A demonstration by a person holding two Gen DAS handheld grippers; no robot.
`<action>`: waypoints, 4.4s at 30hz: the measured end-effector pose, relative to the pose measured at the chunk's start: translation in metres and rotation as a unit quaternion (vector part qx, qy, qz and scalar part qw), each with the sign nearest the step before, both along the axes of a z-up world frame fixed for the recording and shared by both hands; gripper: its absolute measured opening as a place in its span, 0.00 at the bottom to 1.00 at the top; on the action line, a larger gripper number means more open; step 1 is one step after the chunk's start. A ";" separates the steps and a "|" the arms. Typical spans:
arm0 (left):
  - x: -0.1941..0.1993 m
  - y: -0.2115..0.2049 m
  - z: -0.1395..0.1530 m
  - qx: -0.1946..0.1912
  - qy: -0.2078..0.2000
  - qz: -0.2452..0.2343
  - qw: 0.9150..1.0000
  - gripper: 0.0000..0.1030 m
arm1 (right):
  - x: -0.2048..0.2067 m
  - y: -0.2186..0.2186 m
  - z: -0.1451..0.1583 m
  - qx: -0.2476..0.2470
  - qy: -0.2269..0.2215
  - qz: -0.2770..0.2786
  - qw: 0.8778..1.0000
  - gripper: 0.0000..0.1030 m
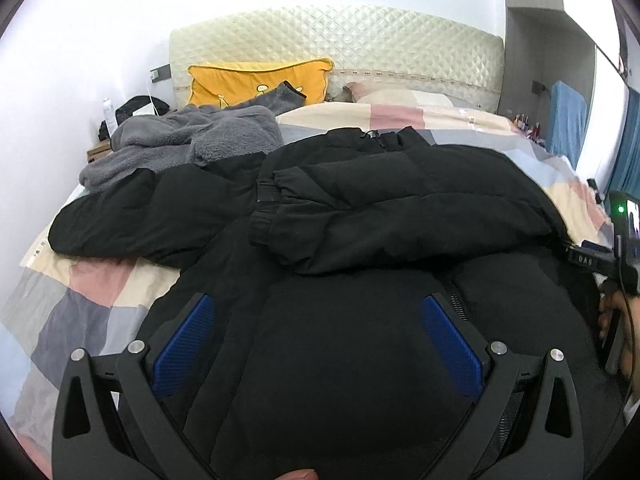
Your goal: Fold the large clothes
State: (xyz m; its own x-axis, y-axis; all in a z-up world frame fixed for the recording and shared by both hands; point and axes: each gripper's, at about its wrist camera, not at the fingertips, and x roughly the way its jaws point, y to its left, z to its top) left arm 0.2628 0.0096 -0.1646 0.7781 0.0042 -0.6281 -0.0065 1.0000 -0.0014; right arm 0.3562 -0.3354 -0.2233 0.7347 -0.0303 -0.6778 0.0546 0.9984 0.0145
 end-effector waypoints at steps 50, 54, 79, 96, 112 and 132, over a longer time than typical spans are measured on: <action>-0.062 -0.004 0.056 -0.051 0.004 -0.050 0.997 1.00 | -0.236 0.065 0.092 0.049 -0.161 0.107 0.980 1.00; -0.047 0.032 0.090 -0.070 -0.001 -0.028 0.997 1.00 | -0.237 0.064 0.092 0.049 -0.164 0.102 0.980 1.00; 0.049 0.377 0.066 -0.204 0.060 0.229 0.950 1.00 | -0.217 0.068 0.080 0.058 -0.139 0.069 0.986 1.00; 0.093 0.493 -0.106 -0.388 0.086 0.287 0.872 1.00 | -0.172 0.094 0.057 0.051 -0.066 0.033 0.996 1.00; 0.174 0.514 -0.109 -0.339 0.046 0.337 0.877 0.66 | -0.150 0.107 0.045 0.029 -0.036 0.028 0.999 1.00; 0.135 0.447 0.066 -0.234 0.008 0.357 0.904 0.04 | -0.174 0.097 0.070 0.038 -0.070 0.063 0.995 1.00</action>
